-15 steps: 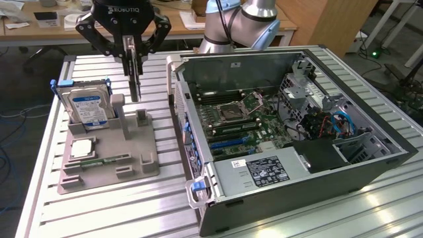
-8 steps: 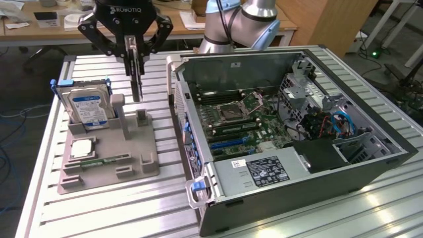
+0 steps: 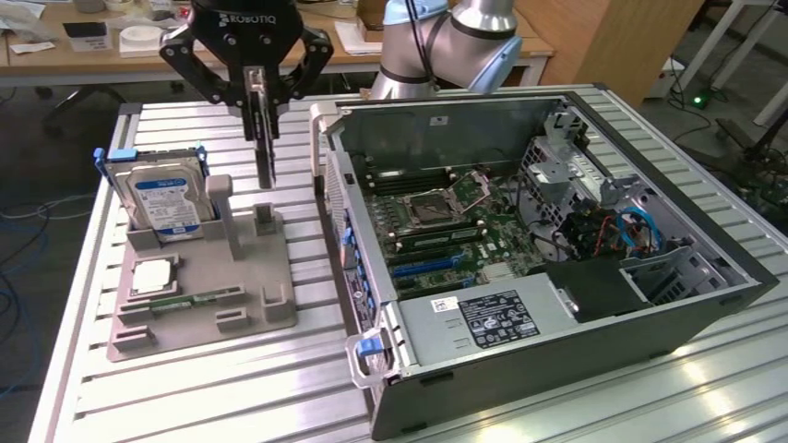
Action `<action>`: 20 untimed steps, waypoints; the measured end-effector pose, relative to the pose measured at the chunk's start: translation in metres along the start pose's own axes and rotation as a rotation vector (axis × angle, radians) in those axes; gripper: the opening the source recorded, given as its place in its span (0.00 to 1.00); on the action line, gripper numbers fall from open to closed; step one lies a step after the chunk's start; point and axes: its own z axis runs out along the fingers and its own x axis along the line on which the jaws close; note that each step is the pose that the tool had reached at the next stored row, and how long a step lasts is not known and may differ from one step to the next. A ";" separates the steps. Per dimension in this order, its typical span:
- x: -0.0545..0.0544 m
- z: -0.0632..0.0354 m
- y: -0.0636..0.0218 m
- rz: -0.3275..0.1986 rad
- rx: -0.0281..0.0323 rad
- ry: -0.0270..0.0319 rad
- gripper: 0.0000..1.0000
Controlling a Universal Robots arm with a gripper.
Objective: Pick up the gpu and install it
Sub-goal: 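Pick up the gpu and move the gpu toward the slot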
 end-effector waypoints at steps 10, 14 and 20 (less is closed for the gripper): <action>-0.003 0.0010 -0.0001 0.000 0.0000 0.0001 0.27; -0.004 0.0014 -0.0002 0.000 0.0000 0.0000 0.27; -0.006 0.0017 -0.0002 0.000 0.0000 0.0000 0.27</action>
